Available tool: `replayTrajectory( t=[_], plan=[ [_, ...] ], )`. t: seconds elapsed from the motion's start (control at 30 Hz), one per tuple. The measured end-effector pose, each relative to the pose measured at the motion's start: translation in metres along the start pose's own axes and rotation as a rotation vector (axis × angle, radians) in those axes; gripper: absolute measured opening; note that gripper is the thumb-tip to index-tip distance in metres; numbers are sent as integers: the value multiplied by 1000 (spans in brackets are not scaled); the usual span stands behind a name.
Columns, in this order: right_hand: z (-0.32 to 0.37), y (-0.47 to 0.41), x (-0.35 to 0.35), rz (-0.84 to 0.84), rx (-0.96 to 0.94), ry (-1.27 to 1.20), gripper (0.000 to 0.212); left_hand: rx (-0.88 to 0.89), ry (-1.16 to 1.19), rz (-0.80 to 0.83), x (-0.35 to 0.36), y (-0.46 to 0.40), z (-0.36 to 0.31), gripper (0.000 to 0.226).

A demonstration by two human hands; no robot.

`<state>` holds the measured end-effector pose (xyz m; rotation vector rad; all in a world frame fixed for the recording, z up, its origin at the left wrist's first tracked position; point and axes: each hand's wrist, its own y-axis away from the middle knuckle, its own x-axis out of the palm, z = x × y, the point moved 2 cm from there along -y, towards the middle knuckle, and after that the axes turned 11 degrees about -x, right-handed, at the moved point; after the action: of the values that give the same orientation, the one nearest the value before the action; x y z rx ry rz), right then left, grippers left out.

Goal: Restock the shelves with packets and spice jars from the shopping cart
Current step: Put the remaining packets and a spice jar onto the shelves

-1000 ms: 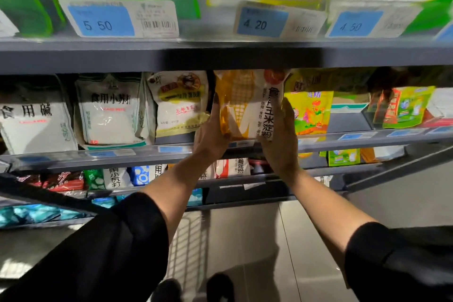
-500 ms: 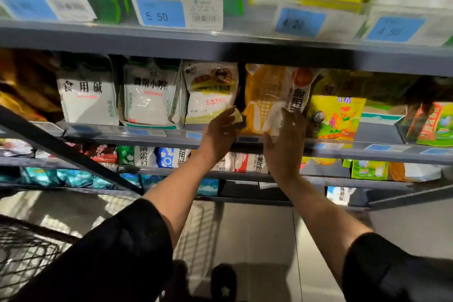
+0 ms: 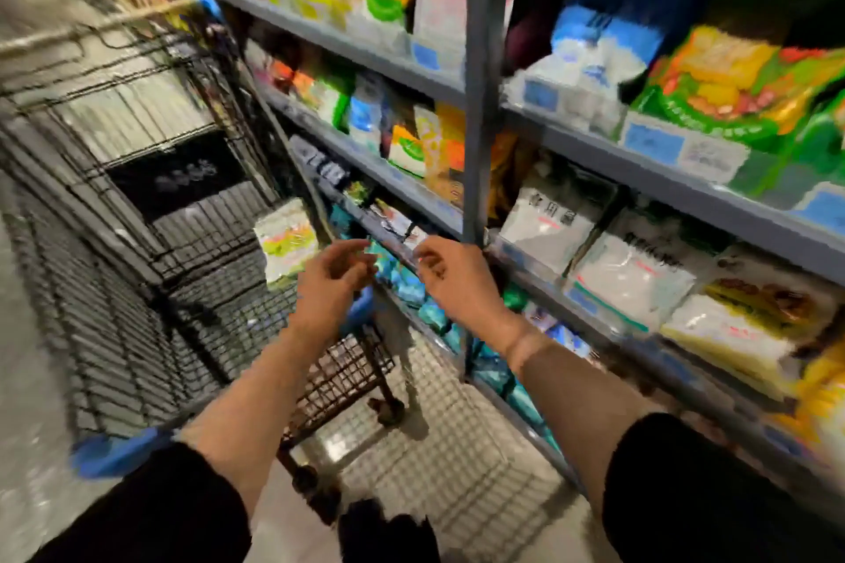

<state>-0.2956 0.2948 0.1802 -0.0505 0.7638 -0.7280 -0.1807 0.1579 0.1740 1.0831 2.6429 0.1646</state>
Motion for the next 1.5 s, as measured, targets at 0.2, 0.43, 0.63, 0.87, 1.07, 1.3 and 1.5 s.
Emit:
replayTrajectory(
  t=[0.2, 0.43, 0.63, 0.87, 1.07, 1.3, 1.5],
  plan=[
    [76, -80, 119, 325, -153, -43, 13, -155, 25, -368, -159, -21, 43, 29],
    [71, -154, 227, 405, 44, -50, 27, -344, 116, -364, -231, -75, 100, 37],
    [32, -201, 290, 430, 243, 52, 38, -456, 114, -380, -243, -137, 142, 41],
    [-39, -250, 369, 442, 390, 128, 37, -555, 52, -330, -238, -236, 225, 45],
    [-110, -268, 444, 369, 503, 209, 58, -567, 7, -344, -214, -308, 271, 42],
    [-158, -276, 499, 384, 396, 523, 82, -527, -55, -352, -201, -355, 313, 53],
    [-156, -287, 505, 283, 335, 481, 99, -493, 117, -368, -206, -368, 333, 50]
  ],
)
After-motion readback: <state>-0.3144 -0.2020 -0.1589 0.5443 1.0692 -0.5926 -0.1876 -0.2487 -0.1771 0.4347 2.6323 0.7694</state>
